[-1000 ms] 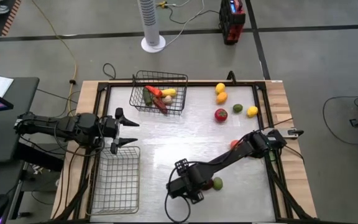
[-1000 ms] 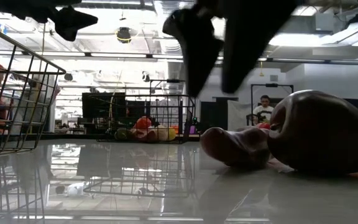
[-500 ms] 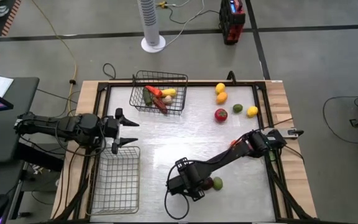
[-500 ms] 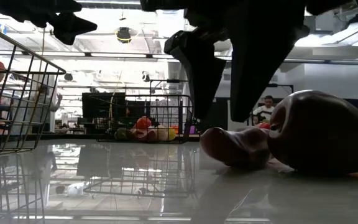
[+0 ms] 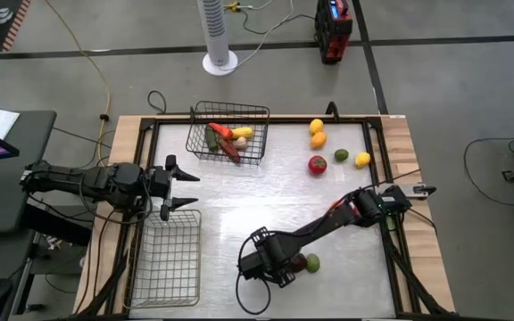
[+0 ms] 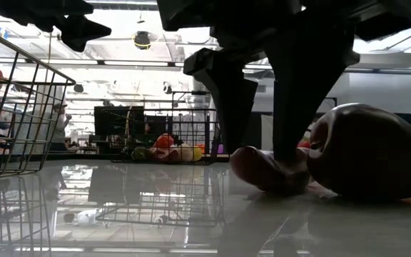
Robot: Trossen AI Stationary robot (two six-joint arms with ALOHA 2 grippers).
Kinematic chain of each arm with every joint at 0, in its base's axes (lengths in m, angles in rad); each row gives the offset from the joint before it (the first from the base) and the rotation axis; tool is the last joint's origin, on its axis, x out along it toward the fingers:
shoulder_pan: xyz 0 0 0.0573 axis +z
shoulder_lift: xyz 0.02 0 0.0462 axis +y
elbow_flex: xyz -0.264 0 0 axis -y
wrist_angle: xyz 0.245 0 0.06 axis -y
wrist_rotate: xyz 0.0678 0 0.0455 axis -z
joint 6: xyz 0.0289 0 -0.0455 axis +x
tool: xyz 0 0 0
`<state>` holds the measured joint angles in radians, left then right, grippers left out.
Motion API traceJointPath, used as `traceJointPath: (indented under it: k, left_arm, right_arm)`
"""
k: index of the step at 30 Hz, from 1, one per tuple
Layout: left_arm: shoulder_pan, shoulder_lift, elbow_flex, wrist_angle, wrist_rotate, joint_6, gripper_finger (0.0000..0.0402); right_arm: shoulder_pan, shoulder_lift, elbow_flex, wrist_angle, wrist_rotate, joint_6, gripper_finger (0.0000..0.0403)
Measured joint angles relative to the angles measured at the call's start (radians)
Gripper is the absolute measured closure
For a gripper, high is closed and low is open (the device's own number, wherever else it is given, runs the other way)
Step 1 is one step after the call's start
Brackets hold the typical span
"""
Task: Sort produce into baskets
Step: Put the red chili pepper into the black wire basket
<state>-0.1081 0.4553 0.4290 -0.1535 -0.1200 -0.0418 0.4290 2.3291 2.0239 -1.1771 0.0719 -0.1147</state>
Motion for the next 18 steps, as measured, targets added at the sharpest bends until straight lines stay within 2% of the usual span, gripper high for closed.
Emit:
traceJointPath:
  k: [10, 18]
  left_arm:
    - [0.000, 0.000, 0.000, 0.000, 0.006, 0.000, 0.0123]
    - [0.000, 0.000, 0.000, 0.000, 0.007, 0.007, 0.0123]
  right_arm:
    - [-0.029, 0.000, -0.004, -0.023, -0.029, -0.031, 0.0104]
    - [-0.033, 0.000, -0.076, -0.018, -0.040, -0.092, 0.0104]
